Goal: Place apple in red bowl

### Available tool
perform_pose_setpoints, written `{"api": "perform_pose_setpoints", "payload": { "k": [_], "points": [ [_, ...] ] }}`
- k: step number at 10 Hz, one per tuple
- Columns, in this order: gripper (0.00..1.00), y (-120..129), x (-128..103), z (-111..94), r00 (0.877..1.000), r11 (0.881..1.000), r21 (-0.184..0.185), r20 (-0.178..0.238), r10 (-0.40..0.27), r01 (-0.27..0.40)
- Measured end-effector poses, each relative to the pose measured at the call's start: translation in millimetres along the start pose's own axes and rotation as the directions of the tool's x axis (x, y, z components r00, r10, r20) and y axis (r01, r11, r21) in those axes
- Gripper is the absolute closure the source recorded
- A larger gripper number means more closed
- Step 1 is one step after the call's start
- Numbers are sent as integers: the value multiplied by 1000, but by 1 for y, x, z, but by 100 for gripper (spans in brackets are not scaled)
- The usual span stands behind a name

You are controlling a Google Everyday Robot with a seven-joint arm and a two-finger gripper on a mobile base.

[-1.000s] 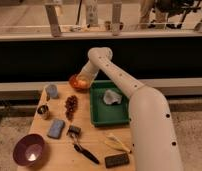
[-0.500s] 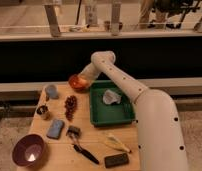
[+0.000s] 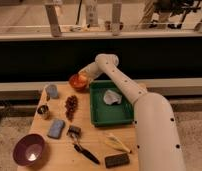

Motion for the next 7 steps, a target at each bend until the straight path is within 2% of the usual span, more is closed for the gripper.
{"api": "perform_pose_setpoints", "payload": {
  "k": [2,4,6,7],
  "points": [
    [65,-10,4,9,1000,999,41,11,-22,22],
    [47,-18,4,12,999,997,64,24,-41,40],
    [26,-24,4,13,997,995,73,34,-64,61],
    [21,-26,2,13,997,995,72,37,-73,70]
  ]
}}
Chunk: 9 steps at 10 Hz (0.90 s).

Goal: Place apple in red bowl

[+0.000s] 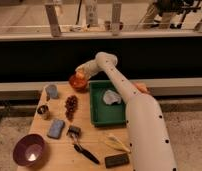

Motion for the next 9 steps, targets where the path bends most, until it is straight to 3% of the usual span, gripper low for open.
{"api": "perform_pose_setpoints", "payload": {
  "k": [6,7,9],
  "points": [
    [20,-5,-5,-3,999,999,-22,3,-33,33],
    [20,-5,-6,-3,1000,999,-34,3,-29,29],
    [20,-6,-5,-6,1000,995,-97,-8,12,-12]
  ]
}}
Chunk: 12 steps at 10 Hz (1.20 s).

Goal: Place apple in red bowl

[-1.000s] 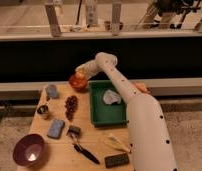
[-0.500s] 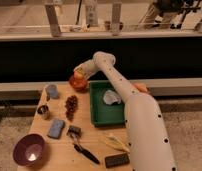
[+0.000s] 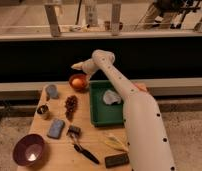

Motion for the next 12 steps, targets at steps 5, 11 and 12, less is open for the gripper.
{"api": "perform_pose_setpoints", "payload": {
  "k": [5,11,12],
  "points": [
    [20,4,2,-4,999,999,-30,-15,30,-31],
    [20,5,3,-5,999,999,-29,-16,30,-31],
    [20,5,3,-5,999,999,-29,-16,30,-31]
  ]
}}
